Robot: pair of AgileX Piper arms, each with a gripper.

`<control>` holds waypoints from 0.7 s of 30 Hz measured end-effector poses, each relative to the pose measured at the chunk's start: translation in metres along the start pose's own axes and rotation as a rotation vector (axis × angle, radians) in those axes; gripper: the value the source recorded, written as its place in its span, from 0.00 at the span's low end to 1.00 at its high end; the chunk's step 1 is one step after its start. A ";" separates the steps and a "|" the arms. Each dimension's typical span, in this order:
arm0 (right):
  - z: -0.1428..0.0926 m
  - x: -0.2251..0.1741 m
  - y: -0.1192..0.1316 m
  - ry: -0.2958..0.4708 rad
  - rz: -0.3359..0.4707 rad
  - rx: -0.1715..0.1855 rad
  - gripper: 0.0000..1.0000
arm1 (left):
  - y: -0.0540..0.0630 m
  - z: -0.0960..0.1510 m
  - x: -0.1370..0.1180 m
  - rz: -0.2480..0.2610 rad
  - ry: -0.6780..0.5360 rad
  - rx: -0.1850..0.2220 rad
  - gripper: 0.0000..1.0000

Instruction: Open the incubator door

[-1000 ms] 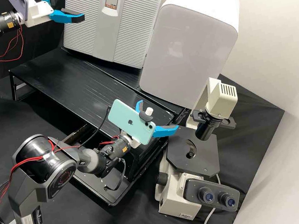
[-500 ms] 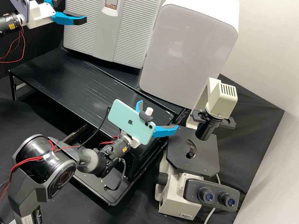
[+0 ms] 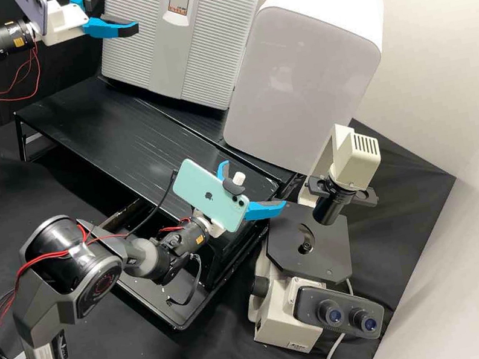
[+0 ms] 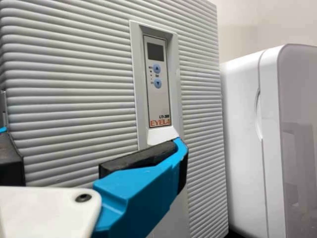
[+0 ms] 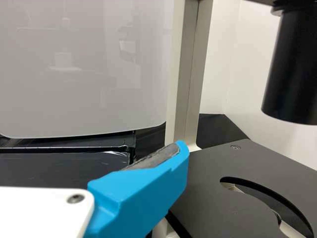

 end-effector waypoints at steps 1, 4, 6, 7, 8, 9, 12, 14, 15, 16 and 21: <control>0.000 0.000 0.000 0.000 0.000 0.000 1.00 | 0.000 0.000 0.000 0.002 0.003 -0.005 0.00; 0.000 0.000 0.000 0.000 0.000 0.000 1.00 | 0.001 -0.001 0.000 0.007 0.009 -0.014 0.00; 0.000 0.000 0.000 0.000 0.000 0.000 1.00 | 0.001 -0.001 0.000 0.008 0.010 -0.016 0.00; 0.000 0.000 0.000 0.000 0.000 0.000 1.00 | 0.001 -0.001 0.000 0.008 0.010 -0.016 0.00; 0.000 0.000 0.000 0.000 0.000 0.000 1.00 | 0.001 -0.001 0.000 0.006 0.011 -0.016 0.00; 0.000 0.000 0.000 0.000 0.000 0.000 1.00 | 0.001 -0.001 0.000 0.006 0.011 -0.016 0.00; 0.000 0.000 0.000 0.000 0.000 0.000 1.00 | 0.001 -0.002 0.000 0.009 0.019 -0.026 0.00; 0.000 0.000 0.000 0.000 0.000 0.000 1.00 | 0.001 -0.002 0.000 0.013 0.023 -0.034 0.00; 0.000 0.000 0.000 0.000 0.000 0.000 1.00 | 0.001 -0.002 0.000 0.014 0.024 -0.036 0.00; 0.000 0.000 0.000 0.000 0.000 0.000 1.00 | 0.001 -0.002 0.000 0.014 0.026 -0.037 0.00; 0.000 0.000 0.000 0.000 0.000 0.000 1.00 | 0.002 -0.003 0.000 0.020 0.035 -0.053 0.00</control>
